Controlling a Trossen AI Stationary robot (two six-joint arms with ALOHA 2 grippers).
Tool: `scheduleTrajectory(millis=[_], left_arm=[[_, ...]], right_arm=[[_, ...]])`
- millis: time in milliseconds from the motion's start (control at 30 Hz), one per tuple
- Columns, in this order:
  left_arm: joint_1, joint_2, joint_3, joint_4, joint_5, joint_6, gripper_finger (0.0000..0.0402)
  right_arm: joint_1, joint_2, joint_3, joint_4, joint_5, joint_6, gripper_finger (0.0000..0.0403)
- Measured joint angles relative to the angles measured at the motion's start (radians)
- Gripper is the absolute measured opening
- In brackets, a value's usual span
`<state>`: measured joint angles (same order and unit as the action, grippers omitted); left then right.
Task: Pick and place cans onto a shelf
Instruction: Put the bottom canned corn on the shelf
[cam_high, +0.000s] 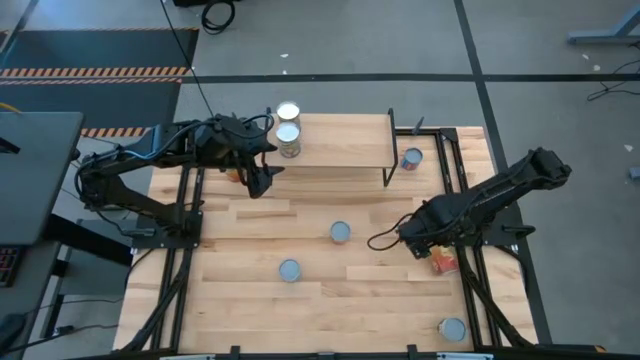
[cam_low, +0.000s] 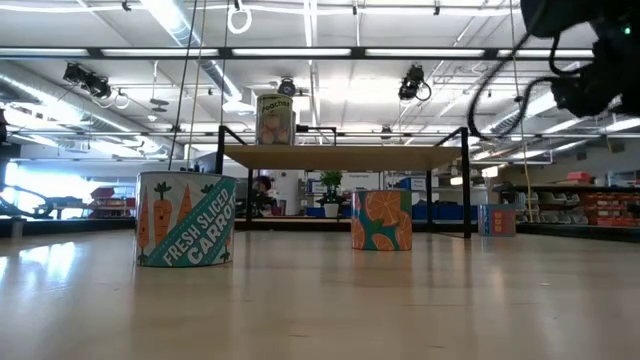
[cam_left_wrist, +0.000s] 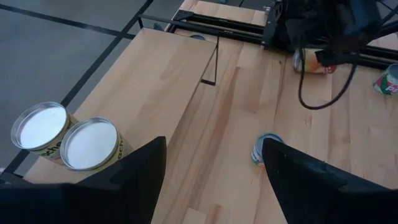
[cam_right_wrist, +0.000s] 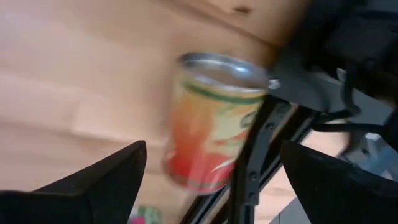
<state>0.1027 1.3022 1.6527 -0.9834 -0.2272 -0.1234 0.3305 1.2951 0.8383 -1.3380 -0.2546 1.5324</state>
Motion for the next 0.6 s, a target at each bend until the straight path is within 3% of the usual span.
scheduleTrajectory(millis=[167, 600], left_arm=[[0.0, 0.0, 0.0, 0.0, 0.0, 0.008, 0.027], [0.001, 0.0, 0.0, -0.001, 0.0, 0.015, 0.027]], right_arm=[[-0.008, -0.005, -0.079, 0.054, 0.008, 0.082, 0.0397], [-0.073, -0.007, -0.262, 0.476, 0.047, 0.102, 0.0392]])
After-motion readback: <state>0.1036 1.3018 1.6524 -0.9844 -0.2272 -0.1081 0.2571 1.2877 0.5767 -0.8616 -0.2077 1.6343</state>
